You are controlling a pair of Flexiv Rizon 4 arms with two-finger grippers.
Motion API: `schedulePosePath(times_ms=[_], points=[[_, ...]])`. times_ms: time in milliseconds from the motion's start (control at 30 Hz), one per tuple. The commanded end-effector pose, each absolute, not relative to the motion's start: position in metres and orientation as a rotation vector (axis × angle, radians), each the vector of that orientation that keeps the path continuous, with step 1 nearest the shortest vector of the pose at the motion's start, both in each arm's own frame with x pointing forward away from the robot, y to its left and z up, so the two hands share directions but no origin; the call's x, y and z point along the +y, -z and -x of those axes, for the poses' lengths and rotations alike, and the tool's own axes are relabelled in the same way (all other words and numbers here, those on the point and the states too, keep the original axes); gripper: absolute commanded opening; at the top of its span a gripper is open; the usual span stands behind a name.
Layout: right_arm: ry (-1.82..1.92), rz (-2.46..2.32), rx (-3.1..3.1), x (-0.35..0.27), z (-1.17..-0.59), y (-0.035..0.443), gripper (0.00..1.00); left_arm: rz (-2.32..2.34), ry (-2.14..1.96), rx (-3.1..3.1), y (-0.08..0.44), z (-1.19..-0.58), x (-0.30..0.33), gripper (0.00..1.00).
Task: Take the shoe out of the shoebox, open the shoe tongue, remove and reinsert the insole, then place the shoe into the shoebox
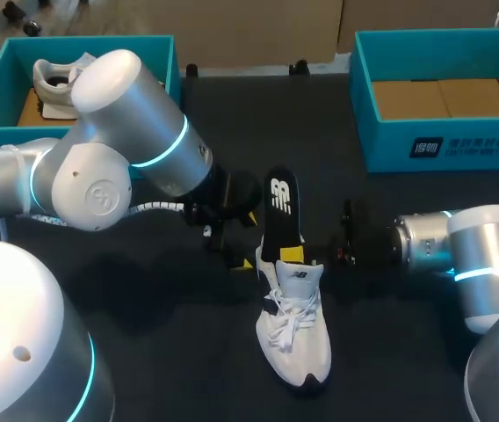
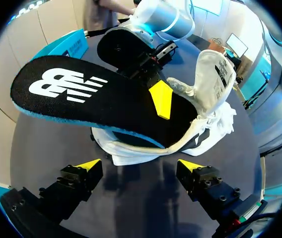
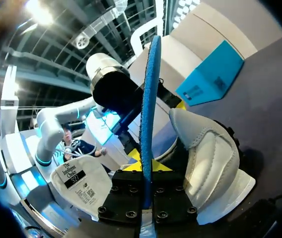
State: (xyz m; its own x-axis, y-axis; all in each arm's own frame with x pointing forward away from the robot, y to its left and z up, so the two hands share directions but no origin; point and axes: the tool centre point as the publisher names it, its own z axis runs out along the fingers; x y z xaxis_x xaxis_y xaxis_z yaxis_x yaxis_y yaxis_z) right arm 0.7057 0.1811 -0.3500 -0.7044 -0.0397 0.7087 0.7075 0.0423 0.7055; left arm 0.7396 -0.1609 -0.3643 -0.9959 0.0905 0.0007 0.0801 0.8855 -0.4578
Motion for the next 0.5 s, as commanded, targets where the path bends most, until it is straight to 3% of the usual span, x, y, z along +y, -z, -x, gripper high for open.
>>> schedulePosePath(times_ms=[33, 133, 167, 233, 333, 500], points=[[1.723, 0.676, -1.763, 0.185, -0.698, 0.357, 0.0, 0.139, -0.737, -3.028, 0.366, -0.74, -0.161, 1.0], [1.727, 0.669, -1.768, 0.185, -0.7, 0.354, 0.0, 0.139, -0.737, -3.028, 0.366, -0.74, -0.161, 1.0], [1.73, 0.662, -1.771, 0.185, -0.7, 0.352, 0.05, 0.139, -0.737, -3.028, 0.366, -0.74, -0.161, 1.0], [1.732, 0.651, -1.786, 0.186, -0.701, 0.348, 0.24, 0.139, -0.737, -3.028, 0.366, -0.74, -0.161, 1.0], [1.727, 0.632, -1.807, 0.188, -0.701, 0.343, 0.4, 0.139, -0.737, -3.028, 0.366, -0.74, -0.161, 1.0], [1.721, 0.61, -1.835, 0.189, -0.703, 0.336, 0.45, 0.139, -0.737, -3.028, 0.366, -0.74, -0.161, 1.0]])
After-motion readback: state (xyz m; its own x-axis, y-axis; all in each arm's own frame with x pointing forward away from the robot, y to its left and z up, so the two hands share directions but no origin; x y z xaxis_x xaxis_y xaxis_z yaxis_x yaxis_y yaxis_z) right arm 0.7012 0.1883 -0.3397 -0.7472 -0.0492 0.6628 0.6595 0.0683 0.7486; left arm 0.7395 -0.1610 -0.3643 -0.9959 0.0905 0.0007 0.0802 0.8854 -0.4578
